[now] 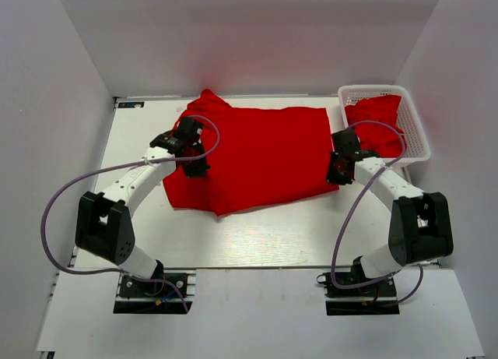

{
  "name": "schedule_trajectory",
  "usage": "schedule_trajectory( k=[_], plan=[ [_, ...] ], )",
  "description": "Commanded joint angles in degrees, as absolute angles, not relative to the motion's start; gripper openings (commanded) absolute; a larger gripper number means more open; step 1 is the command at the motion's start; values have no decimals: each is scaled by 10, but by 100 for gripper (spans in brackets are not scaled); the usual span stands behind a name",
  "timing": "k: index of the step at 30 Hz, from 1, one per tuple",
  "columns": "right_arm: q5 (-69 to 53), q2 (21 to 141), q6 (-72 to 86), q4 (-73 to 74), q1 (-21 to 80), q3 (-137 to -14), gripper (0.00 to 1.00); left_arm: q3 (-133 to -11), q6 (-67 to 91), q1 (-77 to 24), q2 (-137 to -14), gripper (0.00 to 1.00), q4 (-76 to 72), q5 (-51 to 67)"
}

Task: Fold and stack the t-shirts
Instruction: Fold the flattened tshirt in 1/3 of the way

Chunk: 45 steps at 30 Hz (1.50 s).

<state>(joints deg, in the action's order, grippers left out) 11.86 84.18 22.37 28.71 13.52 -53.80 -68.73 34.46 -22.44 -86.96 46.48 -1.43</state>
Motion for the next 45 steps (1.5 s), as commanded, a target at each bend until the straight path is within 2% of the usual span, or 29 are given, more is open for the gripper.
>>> schedule_trajectory(
  k=[1,27,45],
  plan=[
    [153,860,208,288,133,-587,0,-734,337,-221,-867,0,447,-85],
    [217,943,188,306,132,-740,0,-860,278,-206,-954,0,388,-237],
    [232,1043,171,300,129,-809,0,-927,212,-178,-1077,0,310,-232]
  ],
)
